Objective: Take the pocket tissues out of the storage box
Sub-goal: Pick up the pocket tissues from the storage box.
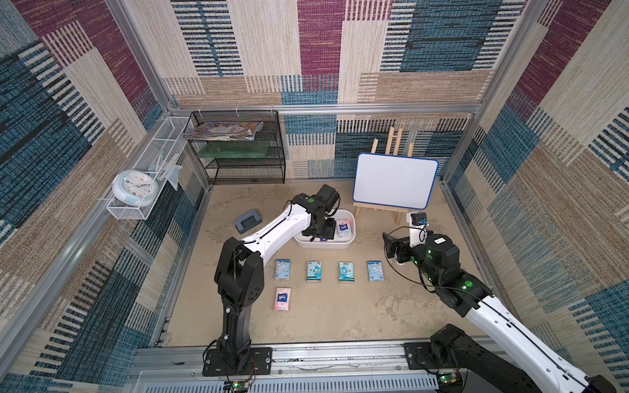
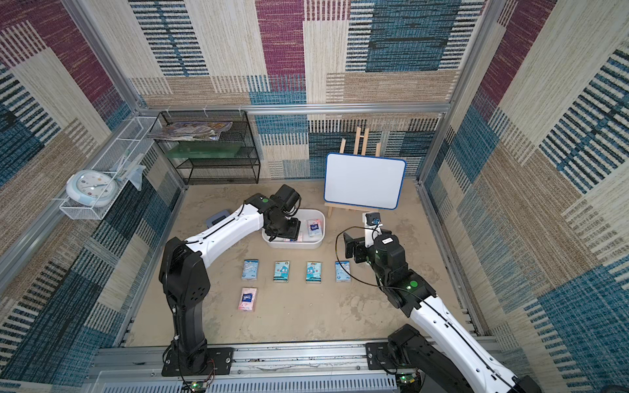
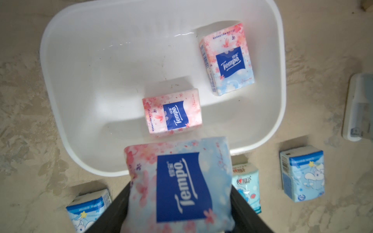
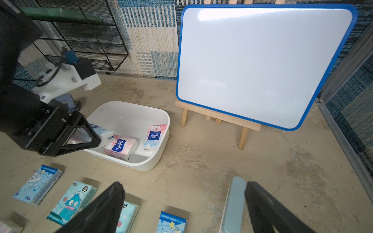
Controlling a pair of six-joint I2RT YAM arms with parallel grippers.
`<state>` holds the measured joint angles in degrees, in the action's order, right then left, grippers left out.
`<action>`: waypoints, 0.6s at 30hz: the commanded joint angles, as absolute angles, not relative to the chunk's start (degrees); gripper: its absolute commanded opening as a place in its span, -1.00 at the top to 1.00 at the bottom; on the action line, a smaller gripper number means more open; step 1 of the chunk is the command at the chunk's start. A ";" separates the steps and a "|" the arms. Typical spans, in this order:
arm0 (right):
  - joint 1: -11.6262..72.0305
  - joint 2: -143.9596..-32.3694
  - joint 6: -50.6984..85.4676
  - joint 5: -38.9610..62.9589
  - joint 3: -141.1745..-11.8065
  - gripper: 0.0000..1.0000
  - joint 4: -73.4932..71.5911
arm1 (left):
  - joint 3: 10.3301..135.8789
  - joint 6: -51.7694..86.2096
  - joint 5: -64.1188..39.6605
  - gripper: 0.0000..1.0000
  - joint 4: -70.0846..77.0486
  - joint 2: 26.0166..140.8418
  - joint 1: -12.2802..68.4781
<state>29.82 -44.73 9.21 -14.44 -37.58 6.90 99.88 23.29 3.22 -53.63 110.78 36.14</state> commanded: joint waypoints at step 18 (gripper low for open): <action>29.84 -43.74 7.25 -10.99 -36.68 -0.97 4.56 | 65.58 -2.37 -17.59 -0.21 -44.08 77.31 39.26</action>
<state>29.78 -44.01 8.21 -11.68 -36.84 5.67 67.61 3.88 -11.09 -45.93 79.13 38.87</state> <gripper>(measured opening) 0.983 0.623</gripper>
